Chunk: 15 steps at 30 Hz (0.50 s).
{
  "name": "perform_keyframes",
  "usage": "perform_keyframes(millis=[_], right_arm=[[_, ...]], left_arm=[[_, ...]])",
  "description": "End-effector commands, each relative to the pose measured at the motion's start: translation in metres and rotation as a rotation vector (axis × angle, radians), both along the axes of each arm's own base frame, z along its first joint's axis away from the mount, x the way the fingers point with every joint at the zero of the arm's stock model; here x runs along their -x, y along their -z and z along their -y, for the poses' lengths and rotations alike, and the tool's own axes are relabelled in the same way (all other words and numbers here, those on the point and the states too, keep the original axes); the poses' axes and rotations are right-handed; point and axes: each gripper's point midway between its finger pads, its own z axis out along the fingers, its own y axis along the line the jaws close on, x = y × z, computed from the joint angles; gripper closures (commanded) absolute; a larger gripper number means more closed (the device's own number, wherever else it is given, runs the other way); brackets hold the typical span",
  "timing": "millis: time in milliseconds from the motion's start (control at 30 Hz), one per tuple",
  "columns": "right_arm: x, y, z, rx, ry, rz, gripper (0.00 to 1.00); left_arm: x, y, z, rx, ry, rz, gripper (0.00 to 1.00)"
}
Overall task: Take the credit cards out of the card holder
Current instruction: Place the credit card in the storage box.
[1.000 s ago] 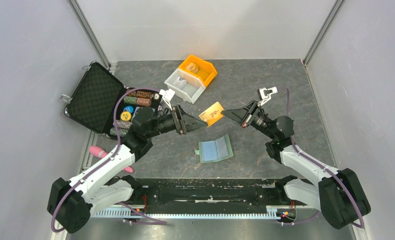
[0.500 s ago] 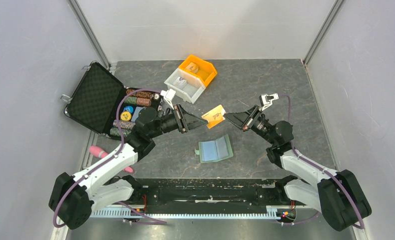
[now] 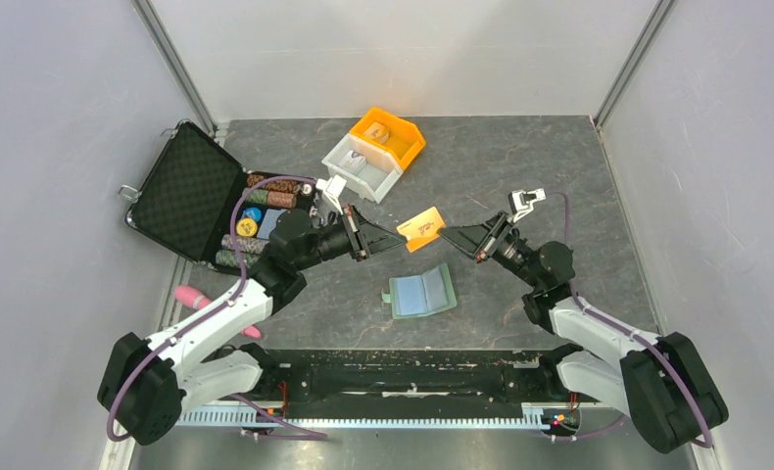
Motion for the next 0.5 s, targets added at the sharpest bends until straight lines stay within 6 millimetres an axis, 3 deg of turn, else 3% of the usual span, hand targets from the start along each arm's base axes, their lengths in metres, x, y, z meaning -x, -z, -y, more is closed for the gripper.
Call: perform_keyframes(millis=[0,100,200,267,300,467], right_arm=[[0.007,0.0,0.001,0.03,-0.002,0.062,0.81],[0.007,0.005,0.0,0.077,-0.005,0.072,0.65],[0.006,0.015,-0.001,0.139,-0.005,0.069,0.4],[0.007,0.022,0.001,0.18,-0.002,0.071,0.13],[0.008,0.025,0.002,0.202,0.0,0.082,0.04],[0.016,0.047,0.004,0.329,-0.019,0.104,0.02]], left_arm=[[-0.009,-0.008,0.0,0.01,-0.049,0.0,0.98],[-0.014,-0.008,0.0,-0.001,-0.067,-0.004,0.98],[-0.02,-0.01,0.0,0.001,-0.09,-0.009,0.98],[-0.024,-0.011,0.0,-0.006,-0.105,0.001,0.98],[-0.028,-0.011,-0.001,-0.016,-0.118,0.007,0.98],[-0.059,-0.011,-0.008,-0.112,-0.228,0.009,0.98]])
